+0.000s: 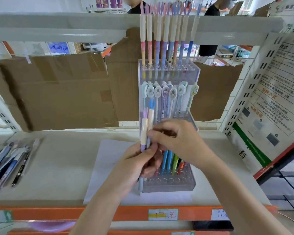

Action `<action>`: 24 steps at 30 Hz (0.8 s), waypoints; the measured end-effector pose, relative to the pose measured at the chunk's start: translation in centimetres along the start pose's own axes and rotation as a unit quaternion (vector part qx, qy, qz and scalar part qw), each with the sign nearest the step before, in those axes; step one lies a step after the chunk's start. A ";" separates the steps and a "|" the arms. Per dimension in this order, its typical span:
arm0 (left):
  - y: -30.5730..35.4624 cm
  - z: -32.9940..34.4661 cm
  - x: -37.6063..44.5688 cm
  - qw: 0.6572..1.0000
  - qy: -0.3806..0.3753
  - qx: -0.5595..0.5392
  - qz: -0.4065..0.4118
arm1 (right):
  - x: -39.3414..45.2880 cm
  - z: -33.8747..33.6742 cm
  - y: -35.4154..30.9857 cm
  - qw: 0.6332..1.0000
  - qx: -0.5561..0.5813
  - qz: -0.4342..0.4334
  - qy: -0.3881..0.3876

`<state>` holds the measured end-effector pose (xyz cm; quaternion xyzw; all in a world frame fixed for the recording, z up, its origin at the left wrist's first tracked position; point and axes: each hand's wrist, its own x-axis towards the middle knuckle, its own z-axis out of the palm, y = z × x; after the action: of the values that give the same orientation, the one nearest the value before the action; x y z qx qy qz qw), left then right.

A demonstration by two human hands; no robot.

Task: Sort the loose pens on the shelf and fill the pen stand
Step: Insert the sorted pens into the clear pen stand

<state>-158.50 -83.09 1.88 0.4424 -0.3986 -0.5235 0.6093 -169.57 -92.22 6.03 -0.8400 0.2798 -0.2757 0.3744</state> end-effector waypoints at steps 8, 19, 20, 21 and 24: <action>8.6 0.6 4.4 0.990 0.044 0.079 0.107 | 5.7 -4.6 -4.7 0.985 0.092 -0.072 0.126; 12.2 -0.7 4.4 0.966 0.164 0.105 0.172 | 12.8 -11.5 -4.8 0.966 -0.081 -0.072 0.233; 12.1 -0.7 4.4 0.968 0.159 0.101 0.168 | 13.2 -11.3 -4.3 0.967 -0.093 -0.064 0.231; 12.0 -0.6 4.3 0.970 0.153 0.098 0.163 | 13.5 -11.1 -3.9 0.967 -0.098 -0.057 0.229; 11.9 -0.4 4.3 0.974 0.132 0.094 0.159 | 14.0 -10.5 -3.3 0.965 -0.114 -0.045 0.231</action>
<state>-154.11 -86.57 13.26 0.4940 -0.4272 -0.3170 0.6878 -166.06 -104.80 18.09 -0.8024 0.3501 -0.4448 0.1889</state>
